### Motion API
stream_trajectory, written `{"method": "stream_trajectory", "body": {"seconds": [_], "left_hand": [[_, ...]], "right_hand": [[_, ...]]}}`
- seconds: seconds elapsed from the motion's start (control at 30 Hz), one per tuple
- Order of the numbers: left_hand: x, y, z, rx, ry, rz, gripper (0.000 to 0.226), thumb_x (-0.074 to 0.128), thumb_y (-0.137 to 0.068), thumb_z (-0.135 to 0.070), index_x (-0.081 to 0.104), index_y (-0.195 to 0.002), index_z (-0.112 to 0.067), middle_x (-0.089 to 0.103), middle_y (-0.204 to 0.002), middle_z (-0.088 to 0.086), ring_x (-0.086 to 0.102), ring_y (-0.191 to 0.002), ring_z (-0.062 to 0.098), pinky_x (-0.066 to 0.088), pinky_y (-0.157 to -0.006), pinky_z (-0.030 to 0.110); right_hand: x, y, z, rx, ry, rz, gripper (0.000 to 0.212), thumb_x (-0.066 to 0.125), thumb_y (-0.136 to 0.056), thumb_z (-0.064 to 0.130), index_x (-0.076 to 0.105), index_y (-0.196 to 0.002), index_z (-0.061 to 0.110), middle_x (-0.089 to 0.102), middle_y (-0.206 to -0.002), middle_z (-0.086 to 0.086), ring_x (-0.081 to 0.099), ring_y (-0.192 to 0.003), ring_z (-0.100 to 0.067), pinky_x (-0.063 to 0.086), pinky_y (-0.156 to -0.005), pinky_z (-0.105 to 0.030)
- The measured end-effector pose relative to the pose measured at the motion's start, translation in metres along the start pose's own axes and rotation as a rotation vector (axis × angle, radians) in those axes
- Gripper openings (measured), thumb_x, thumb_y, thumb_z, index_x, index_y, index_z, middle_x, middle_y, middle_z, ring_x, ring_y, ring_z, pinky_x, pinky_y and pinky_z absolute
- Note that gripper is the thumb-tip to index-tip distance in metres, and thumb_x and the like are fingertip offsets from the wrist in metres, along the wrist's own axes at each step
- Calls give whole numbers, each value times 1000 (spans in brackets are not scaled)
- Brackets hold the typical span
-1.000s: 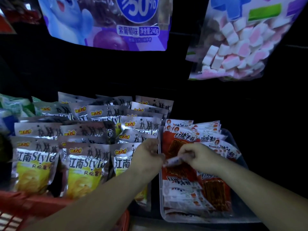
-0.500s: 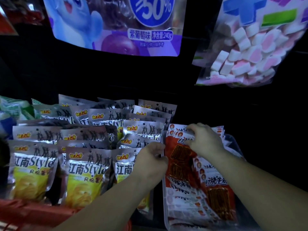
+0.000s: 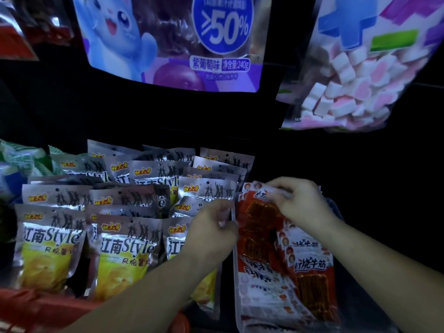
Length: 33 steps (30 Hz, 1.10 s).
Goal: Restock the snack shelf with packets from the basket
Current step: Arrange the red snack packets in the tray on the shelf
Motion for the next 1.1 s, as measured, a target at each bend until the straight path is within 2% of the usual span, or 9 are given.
{"method": "stream_trajectory", "body": {"seconds": [0.13, 0.23, 0.33, 0.53, 0.67, 0.83, 0.93, 1.0, 1.1], "left_hand": [[3, 14, -32, 200, -19, 130, 58, 76, -91, -21, 49, -127, -56, 58, -130, -26, 58, -118, -2, 56, -87, 17], [7, 25, -43, 151, 117, 195, 47, 79, -88, -10, 61, -126, -33, 76, -105, -5, 71, -99, 7, 59, -78, 24], [-1, 42, -51, 69, 260, 164, 22, 76, -88, -1, 69, -106, -10, 75, -80, 7, 70, -72, 13, 56, -65, 24], [-25, 78, -58, -4, 411, 115, 27, 78, -87, -5, 62, -107, -14, 74, -106, 11, 74, -91, 31, 59, -89, 56], [-43, 113, -95, 161, 251, 178, 64, 80, -84, 2, 56, -130, -36, 60, -121, -10, 72, -94, 12, 64, -77, 32], [-62, 147, -129, 292, 61, 195, 20, 79, -86, -1, 76, -102, -12, 62, -68, -16, 50, -43, -5, 40, -50, 7], [-62, 154, -131, 275, 97, 200, 38, 81, -85, -5, 73, -119, -19, 64, -77, -16, 54, -52, -3, 44, -53, 10], [-59, 154, -130, 255, 159, 171, 56, 80, -86, -4, 62, -133, -29, 62, -102, -17, 64, -74, -9, 50, -60, 6], [-57, 149, -119, 217, 276, 88, 59, 75, -89, -1, 53, -134, -34, 56, -105, -20, 65, -68, -14, 47, -54, 4]], "right_hand": [[-30, 29, 36, 45, -321, 185, 30, 80, -89, 21, 59, -105, 35, 75, -85, -5, 73, -80, -23, 60, -75, -50], [-43, 45, 48, 126, -495, 238, 42, 87, -78, 28, 56, -105, 32, 74, -85, -18, 71, -76, -40, 55, -67, -52], [-54, 56, 52, 197, -538, 88, 46, 88, -72, 38, 55, -101, 23, 71, -101, -3, 71, -89, -27, 56, -71, -40], [-53, 100, 78, 325, -641, 234, 47, 85, -84, 15, 58, -109, 43, 71, -112, -15, 71, -104, -36, 53, -98, -62], [-69, 127, 121, 269, -526, 195, 46, 72, -92, 5, 58, -107, 46, 68, -119, -16, 67, -108, -39, 56, -93, -59], [-101, 155, 156, 278, -450, 33, 28, 77, -88, 8, 66, -99, 32, 68, -111, 1, 65, -105, -17, 52, -79, -25], [-108, 169, 161, 296, -400, -43, 34, 81, -86, 15, 68, -108, 38, 66, -114, 10, 63, -109, -10, 54, -90, -31], [-97, 179, 156, 344, -423, 3, 48, 77, -89, 11, 64, -118, 47, 63, -124, 13, 68, -106, -25, 59, -90, -46], [-93, 181, 146, 353, -483, -49, 53, 70, -92, -1, 66, -118, 45, 65, -124, 7, 70, -93, -38, 60, -83, -58]]}}
Point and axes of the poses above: each hand's wrist, its own y-axis away from the middle knuckle, its own x-axis out of the palm, z = x × y, the point moved 6 cm from there along -y, towards the middle knuckle
